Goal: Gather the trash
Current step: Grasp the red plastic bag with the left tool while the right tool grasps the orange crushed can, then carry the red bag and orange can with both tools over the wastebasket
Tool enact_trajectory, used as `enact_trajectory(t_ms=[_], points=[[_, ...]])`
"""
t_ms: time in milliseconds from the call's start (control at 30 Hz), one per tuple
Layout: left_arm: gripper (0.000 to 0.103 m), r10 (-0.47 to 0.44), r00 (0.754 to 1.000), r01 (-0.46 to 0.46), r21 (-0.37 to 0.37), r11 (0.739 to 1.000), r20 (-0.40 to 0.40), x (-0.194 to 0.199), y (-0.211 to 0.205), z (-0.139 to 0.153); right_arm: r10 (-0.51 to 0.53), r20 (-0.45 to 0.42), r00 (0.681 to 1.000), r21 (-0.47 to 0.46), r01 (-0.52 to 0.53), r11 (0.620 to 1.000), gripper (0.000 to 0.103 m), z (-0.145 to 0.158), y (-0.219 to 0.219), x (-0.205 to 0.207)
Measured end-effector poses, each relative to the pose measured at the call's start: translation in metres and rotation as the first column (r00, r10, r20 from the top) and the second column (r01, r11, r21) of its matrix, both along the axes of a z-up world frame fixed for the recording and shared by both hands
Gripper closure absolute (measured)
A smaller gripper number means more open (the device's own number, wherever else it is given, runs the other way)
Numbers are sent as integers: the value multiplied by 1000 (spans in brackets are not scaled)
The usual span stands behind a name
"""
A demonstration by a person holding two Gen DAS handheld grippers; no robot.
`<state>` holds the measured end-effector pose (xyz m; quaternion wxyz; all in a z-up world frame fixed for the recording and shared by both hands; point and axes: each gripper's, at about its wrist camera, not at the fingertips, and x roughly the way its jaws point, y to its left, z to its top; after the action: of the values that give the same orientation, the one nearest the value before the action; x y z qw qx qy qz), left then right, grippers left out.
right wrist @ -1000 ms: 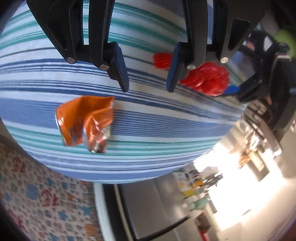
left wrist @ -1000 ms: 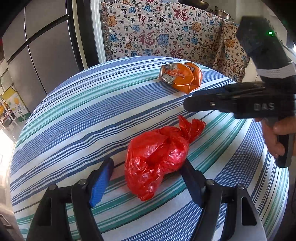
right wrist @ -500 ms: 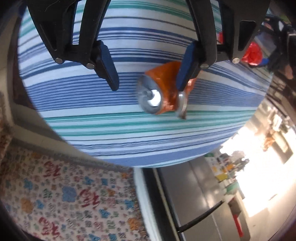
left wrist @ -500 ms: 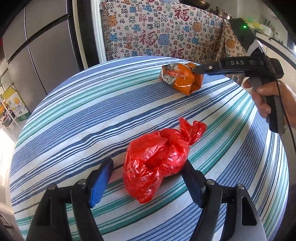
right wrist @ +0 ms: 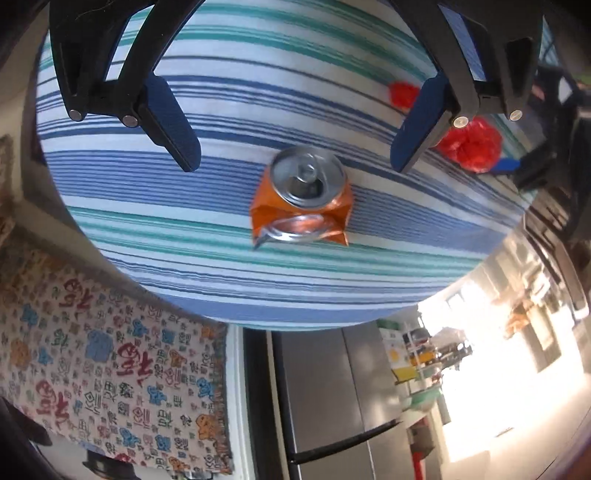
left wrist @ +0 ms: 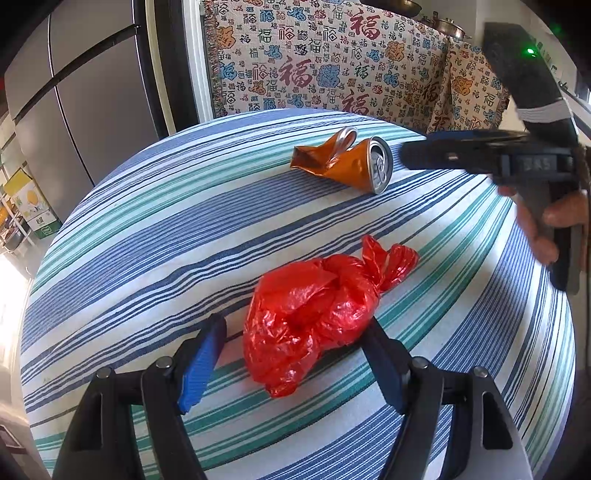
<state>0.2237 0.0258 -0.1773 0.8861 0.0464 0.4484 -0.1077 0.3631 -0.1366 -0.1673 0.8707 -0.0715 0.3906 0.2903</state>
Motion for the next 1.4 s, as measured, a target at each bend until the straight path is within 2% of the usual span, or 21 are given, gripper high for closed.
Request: enact_trajectory(t_ms=[100,133,167,233,333,467,600,667,800,900,933,967,1267,1400], points=[[27,-7,1000,7,-18,1000,2,0,2,0,-17,28,999,-40,19,999,1,-7,22,3],[27,-13,1000,13,-19,1000,2,0,1,0,-21,29,999,-52,23,998,8,-11,27,10],[27,-20,1000,20,-16,1000,3,0,0,-1,-19,11,1000,-60,19,998,37,-15,31,16],[27,-37,999,37,-7,999,3,0,-1,-1,-57,-25,998,-74,55,996,38,-21,24,24],[27,-55,998,55,-2,998,-6,-2,-2,-1,-108,-32,994,-41,107,993,38,-13,-1,10],[27,-95,995,94,-25,995,-18,-7,0,3,-165,-22,986,-54,164,985,38,-1,-47,-46],[27,-164,987,164,-12,986,3,-11,0,10,-210,16,978,-86,211,974,38,1,-69,-100],[27,-177,984,177,18,984,26,-11,-3,11,-226,22,974,-82,227,971,38,-1,-72,-104],[27,-215,976,216,-22,976,34,0,-8,11,-240,12,971,-93,240,966,38,-7,-72,-111],[28,-259,965,259,11,966,33,1,-16,8,-236,0,972,-100,234,967,39,-9,-71,-114],[45,-262,965,262,14,965,32,0,-17,7,-235,-3,972,-102,234,967,39,-10,-72,-116],[57,-267,963,267,0,964,24,0,-18,6,-237,-5,971,-97,236,967,39,-10,-73,-118],[63,-194,981,193,-117,974,6,-13,-30,16,-287,-35,957,-12,287,958,39,2,-92,-134],[63,-176,984,177,-128,976,17,-22,-45,24,-318,-31,948,-1,318,948,39,8,-105,-139]])
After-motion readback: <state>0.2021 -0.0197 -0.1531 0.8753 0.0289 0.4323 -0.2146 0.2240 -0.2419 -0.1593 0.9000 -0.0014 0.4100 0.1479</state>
